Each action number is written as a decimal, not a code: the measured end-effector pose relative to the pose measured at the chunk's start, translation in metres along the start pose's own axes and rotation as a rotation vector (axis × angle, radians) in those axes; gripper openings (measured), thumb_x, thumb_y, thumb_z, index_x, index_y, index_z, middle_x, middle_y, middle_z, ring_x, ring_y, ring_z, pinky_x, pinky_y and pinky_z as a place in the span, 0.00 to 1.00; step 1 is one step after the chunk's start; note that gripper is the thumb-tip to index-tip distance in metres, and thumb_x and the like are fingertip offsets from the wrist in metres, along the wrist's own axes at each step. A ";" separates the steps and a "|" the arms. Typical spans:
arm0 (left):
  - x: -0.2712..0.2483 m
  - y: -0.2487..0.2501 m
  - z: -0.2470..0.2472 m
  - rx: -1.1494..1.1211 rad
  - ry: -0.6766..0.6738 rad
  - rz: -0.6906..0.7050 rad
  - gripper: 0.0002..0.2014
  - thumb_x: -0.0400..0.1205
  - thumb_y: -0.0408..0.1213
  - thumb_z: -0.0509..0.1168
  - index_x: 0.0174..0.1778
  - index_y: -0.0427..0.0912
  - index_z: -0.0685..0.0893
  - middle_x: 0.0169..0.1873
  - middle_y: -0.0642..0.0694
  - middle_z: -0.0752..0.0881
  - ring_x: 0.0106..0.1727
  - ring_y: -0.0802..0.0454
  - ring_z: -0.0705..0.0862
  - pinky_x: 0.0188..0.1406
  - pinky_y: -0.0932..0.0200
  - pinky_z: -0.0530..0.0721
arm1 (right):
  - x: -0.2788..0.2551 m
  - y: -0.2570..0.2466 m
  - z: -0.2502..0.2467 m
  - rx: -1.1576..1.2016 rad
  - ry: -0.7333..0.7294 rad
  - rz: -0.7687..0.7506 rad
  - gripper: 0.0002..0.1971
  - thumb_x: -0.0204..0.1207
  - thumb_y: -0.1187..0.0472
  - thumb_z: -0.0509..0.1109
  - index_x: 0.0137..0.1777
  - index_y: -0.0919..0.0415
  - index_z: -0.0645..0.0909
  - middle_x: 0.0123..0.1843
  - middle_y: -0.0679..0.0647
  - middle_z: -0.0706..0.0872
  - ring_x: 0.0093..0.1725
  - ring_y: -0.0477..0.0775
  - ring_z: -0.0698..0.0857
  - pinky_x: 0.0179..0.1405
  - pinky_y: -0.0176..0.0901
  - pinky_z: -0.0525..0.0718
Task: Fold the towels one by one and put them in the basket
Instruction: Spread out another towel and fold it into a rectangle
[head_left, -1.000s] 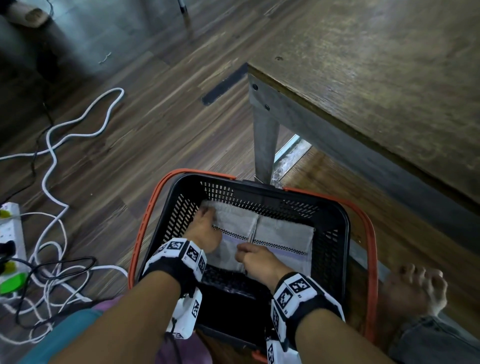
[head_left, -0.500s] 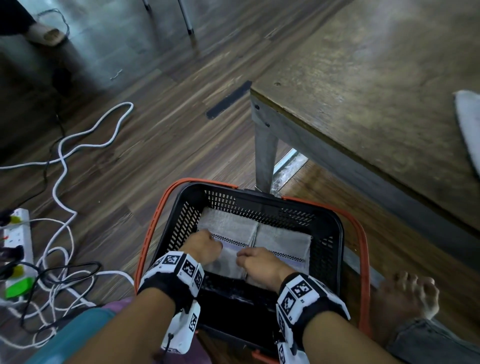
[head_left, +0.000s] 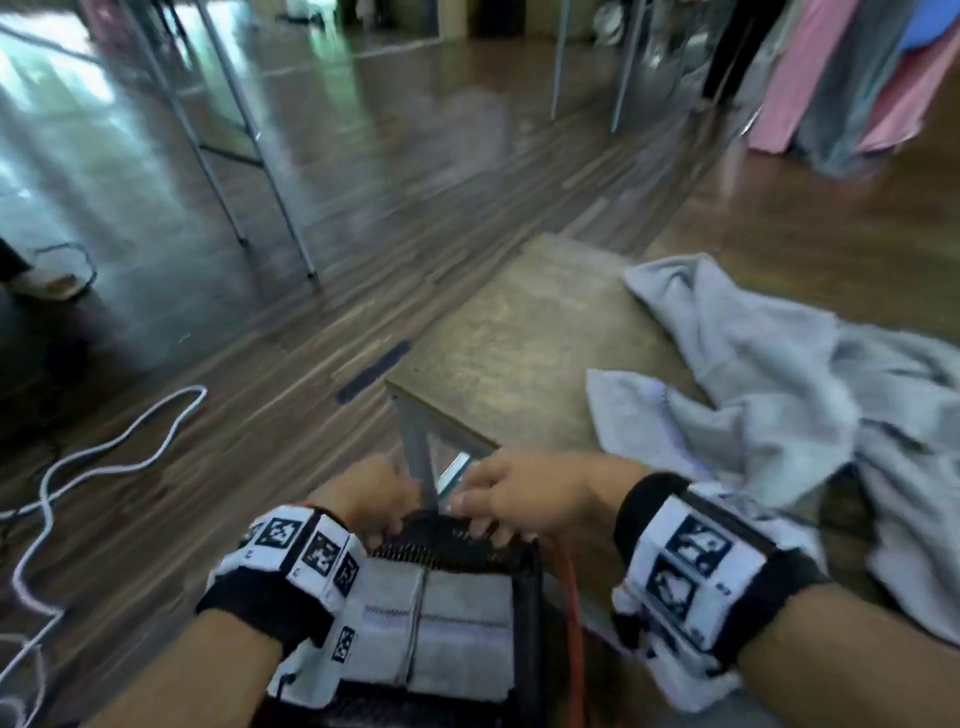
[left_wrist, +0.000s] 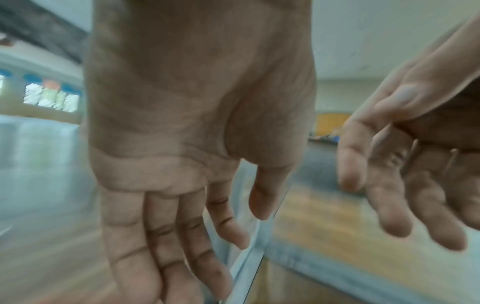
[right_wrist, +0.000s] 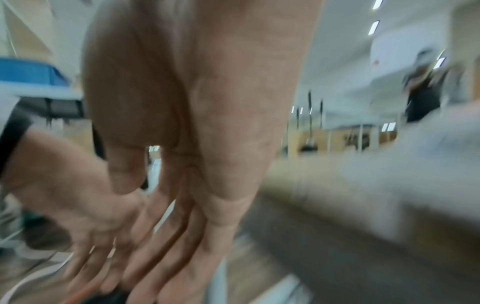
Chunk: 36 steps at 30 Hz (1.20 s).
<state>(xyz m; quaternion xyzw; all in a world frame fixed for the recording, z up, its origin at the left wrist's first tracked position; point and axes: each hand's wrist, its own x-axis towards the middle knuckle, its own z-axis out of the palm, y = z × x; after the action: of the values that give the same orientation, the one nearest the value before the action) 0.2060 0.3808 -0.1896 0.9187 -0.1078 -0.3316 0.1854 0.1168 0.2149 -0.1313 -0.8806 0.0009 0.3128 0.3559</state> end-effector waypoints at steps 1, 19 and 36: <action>-0.012 0.029 -0.013 0.006 0.052 0.086 0.10 0.83 0.37 0.63 0.38 0.38 0.85 0.29 0.44 0.86 0.23 0.52 0.83 0.22 0.62 0.81 | -0.028 -0.002 -0.026 -0.054 0.068 -0.012 0.16 0.90 0.52 0.60 0.65 0.62 0.83 0.60 0.60 0.91 0.53 0.59 0.90 0.53 0.50 0.85; -0.094 0.384 0.136 0.333 -0.016 0.714 0.12 0.83 0.40 0.64 0.51 0.34 0.84 0.46 0.36 0.85 0.55 0.37 0.86 0.44 0.53 0.76 | -0.301 0.242 -0.076 0.106 0.980 0.419 0.10 0.77 0.58 0.68 0.42 0.65 0.87 0.37 0.51 0.92 0.42 0.61 0.90 0.45 0.57 0.90; -0.095 0.443 0.220 -0.158 -0.270 1.141 0.04 0.77 0.32 0.68 0.41 0.46 0.86 0.35 0.54 0.87 0.35 0.59 0.82 0.36 0.60 0.82 | -0.335 0.294 -0.051 0.012 1.061 0.602 0.10 0.70 0.50 0.69 0.50 0.46 0.79 0.52 0.50 0.83 0.55 0.60 0.84 0.53 0.57 0.85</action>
<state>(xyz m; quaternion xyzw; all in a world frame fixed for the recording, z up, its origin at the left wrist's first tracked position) -0.0419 -0.0503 -0.1101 0.6488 -0.5823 -0.3005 0.3869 -0.1905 -0.1102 -0.1026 -0.8754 0.4289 -0.0817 0.2077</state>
